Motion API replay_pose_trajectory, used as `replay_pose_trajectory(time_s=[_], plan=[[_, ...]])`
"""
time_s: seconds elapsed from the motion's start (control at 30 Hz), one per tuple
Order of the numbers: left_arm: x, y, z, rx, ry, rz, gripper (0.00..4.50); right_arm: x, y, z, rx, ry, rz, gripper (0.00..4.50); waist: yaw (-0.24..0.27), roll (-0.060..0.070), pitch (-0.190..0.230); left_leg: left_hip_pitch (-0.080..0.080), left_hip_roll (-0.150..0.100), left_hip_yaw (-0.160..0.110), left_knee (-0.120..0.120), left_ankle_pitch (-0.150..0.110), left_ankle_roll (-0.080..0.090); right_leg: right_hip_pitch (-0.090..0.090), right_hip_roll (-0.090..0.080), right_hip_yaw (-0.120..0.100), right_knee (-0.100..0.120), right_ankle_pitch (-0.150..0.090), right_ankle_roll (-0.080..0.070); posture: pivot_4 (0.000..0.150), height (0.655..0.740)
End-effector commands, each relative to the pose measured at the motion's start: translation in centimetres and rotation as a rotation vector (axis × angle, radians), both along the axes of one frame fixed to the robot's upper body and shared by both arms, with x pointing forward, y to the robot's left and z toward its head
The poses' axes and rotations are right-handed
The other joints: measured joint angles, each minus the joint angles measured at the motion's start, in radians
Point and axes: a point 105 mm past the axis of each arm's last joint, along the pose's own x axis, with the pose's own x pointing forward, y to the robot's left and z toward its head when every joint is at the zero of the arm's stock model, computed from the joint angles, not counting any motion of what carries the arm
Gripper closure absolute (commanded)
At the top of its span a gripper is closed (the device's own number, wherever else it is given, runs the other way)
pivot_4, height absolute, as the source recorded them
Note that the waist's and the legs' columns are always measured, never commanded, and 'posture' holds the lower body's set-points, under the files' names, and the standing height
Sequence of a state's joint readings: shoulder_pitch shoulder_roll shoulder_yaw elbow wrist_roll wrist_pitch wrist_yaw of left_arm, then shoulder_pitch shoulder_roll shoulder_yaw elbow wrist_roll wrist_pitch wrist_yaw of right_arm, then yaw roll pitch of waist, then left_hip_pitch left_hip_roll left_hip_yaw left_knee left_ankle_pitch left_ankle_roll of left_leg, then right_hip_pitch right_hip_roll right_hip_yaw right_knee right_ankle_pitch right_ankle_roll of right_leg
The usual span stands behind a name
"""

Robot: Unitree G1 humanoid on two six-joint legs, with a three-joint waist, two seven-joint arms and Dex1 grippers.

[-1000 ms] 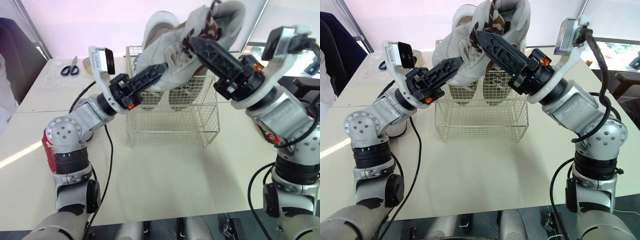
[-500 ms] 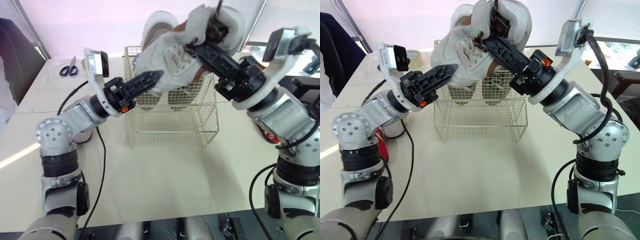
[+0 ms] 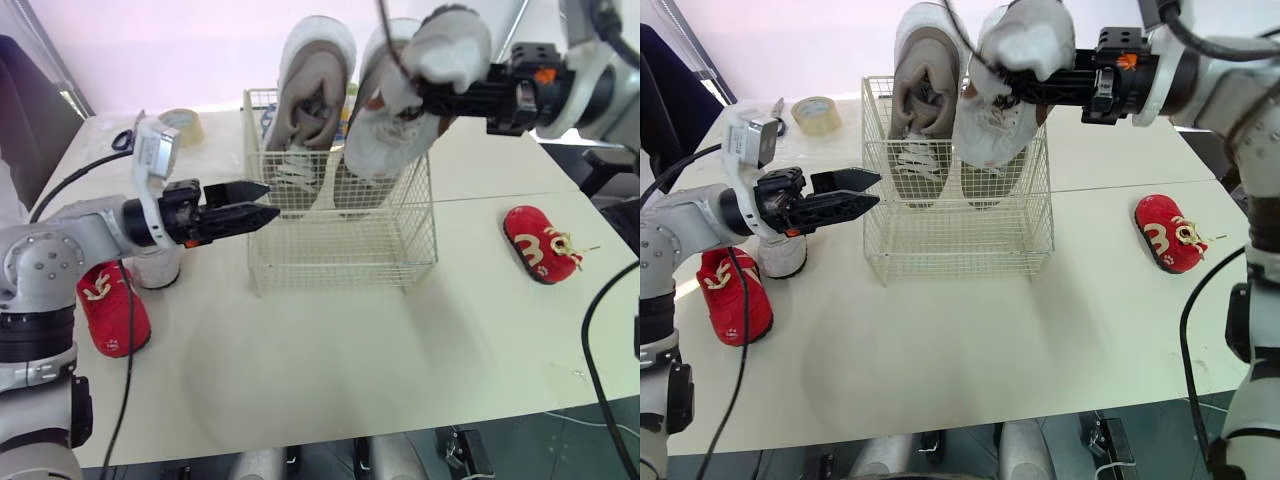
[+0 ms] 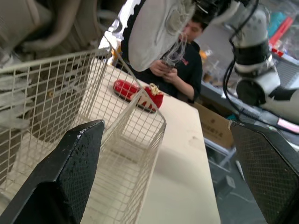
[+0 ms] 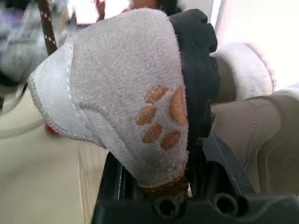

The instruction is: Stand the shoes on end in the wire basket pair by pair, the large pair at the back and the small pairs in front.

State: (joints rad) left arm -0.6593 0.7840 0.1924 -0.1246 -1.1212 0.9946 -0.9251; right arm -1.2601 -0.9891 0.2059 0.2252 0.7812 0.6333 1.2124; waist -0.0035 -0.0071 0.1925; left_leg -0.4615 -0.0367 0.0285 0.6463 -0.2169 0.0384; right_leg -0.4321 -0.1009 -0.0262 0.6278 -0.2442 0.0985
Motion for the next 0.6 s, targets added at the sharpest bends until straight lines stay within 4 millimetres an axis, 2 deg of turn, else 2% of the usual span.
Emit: replay_pose_trajectory(time_s=[0.03,0.17,0.3,0.43,0.6], plan=[[-0.7,-0.3,0.6,-0.002,-0.061,-0.01,0.11,-0.9,0.1,0.0,-0.15,-0.09,0.144,3.93,-0.004,0.0,0.0,-0.001,0.0,0.0,0.0,0.001,-0.002,-0.001,0.0,-0.001,0.0,0.0,0.001,0.15,0.74],[-1.0,-0.4,0.6,-0.007,-0.066,-0.003,0.11,-0.1,0.3,-1.6,-0.27,-0.134,0.211,3.93,-0.009,0.0,0.0,-0.001,0.0,0.0,0.0,0.002,-0.003,-0.001,0.0,-0.002,0.001,0.002,0.004,0.15,0.74],[-1.3,-0.5,0.8,-0.016,-0.074,0.006,0.11,1.0,0.9,-2.3,-0.295,-0.157,0.23,3.93,-0.01,0.0,0.0,0.001,0.0,0.0,0.0,0.002,-0.003,0.0,0.0,-0.003,0.002,0.003,0.005,0.15,0.74],[-1.6,-0.7,0.7,-0.022,-0.075,0.014,0.11,2.1,1.1,-2.1,-0.298,-0.191,0.205,3.93,-0.014,0.0,0.0,0.006,0.0,-0.001,0.0,0.0,-0.006,0.004,0.0,-0.002,0.003,0.005,0.003,0.15,0.74],[-2.0,-0.8,0.5,-0.024,-0.072,0.021,0.11,2.2,1.2,-0.5,-0.258,-0.202,0.193,3.93,-0.014,0.0,0.0,0.013,0.0,-0.001,-0.001,0.0,-0.007,0.008,0.0,-0.002,0.004,0.004,-0.001,0.15,0.74]])
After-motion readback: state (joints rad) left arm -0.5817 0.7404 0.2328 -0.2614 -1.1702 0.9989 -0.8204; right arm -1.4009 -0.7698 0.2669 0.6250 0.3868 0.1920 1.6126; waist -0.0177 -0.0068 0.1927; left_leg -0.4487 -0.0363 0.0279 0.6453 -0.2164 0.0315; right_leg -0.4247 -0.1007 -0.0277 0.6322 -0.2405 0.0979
